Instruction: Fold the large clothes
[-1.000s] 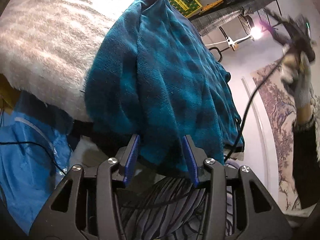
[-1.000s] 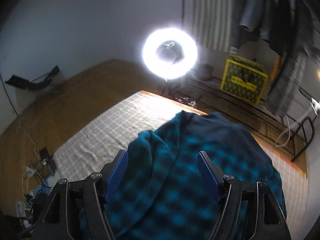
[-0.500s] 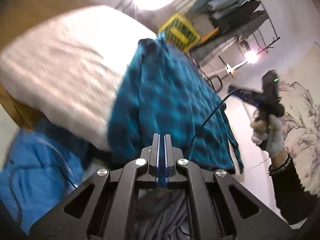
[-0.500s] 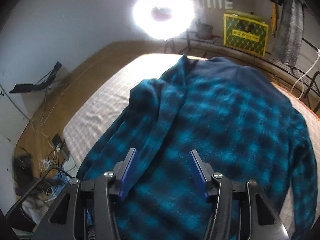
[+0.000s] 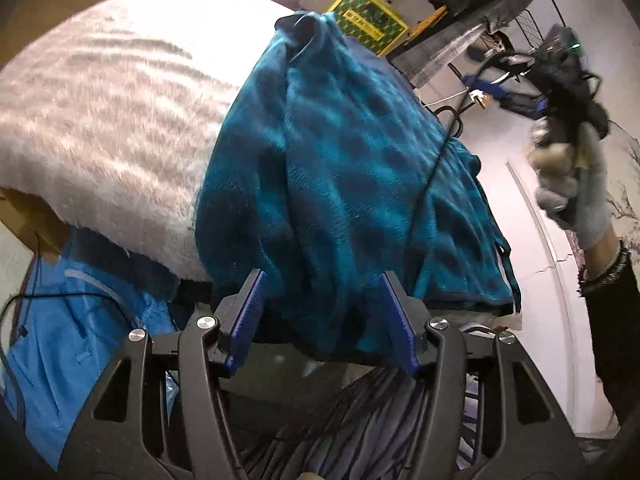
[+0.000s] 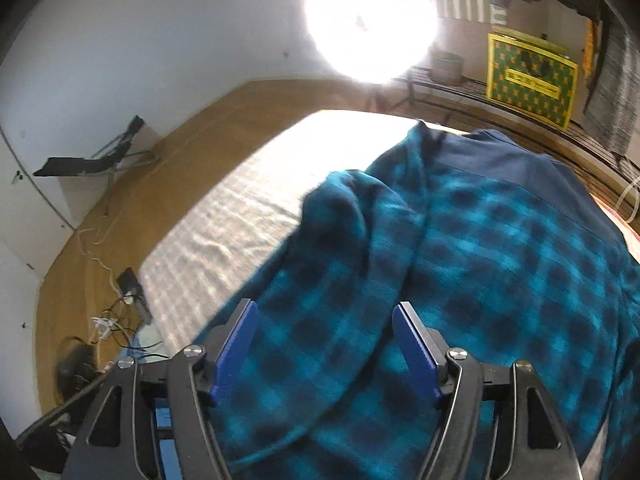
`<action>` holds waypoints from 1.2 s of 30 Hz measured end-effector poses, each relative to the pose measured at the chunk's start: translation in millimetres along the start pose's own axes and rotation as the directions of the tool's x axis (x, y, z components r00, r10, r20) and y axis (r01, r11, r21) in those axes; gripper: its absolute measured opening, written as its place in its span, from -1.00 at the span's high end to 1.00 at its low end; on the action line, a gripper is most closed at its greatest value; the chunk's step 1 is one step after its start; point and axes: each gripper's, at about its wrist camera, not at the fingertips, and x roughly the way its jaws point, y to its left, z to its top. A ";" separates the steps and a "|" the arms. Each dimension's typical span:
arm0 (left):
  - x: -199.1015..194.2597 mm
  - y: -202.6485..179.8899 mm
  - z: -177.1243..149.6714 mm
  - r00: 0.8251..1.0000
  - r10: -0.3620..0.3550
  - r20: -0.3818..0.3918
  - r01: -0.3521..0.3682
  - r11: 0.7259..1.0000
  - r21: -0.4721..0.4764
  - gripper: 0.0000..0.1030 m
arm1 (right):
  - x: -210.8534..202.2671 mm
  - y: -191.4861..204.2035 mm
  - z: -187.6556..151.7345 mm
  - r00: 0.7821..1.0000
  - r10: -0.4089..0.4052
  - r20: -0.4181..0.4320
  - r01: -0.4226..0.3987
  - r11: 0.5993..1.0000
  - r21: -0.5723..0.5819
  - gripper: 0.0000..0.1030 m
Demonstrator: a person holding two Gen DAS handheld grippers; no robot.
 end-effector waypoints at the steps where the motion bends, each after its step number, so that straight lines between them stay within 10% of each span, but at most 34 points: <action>1: 5.9 2.2 -1.8 1.000 -0.017 -0.012 0.017 1.000 -0.015 -0.13 | -1.2 4.8 2.1 1.000 0.009 0.006 -0.009 1.000 -0.010 -0.46; 7: 13.8 4.6 -7.5 0.998 -0.048 -0.051 0.046 0.998 -0.046 0.82 | -11.2 24.3 9.4 0.999 0.029 0.021 -0.028 0.998 -0.065 -0.48; 17: -60.7 2.9 6.6 0.987 -0.063 0.145 0.070 0.997 -0.041 0.96 | 2.5 34.9 33.9 0.999 0.025 0.024 -0.023 0.996 -0.084 -0.42; 27: -30.2 16.4 2.0 0.995 -0.063 0.077 0.063 0.998 -0.009 0.96 | 135.8 40.9 108.0 0.988 -0.106 -0.113 0.098 0.992 -0.078 -0.31; 31: -24.2 19.3 8.1 0.996 -0.040 0.079 0.039 0.999 0.011 0.51 | 190.4 47.5 122.2 0.954 -0.234 -0.187 0.204 0.964 -0.169 -0.32; 36: -23.3 26.1 14.6 0.995 -0.056 0.078 0.055 0.998 0.012 0.38 | 231.6 46.5 120.4 0.892 -0.350 -0.284 0.277 0.923 -0.267 0.77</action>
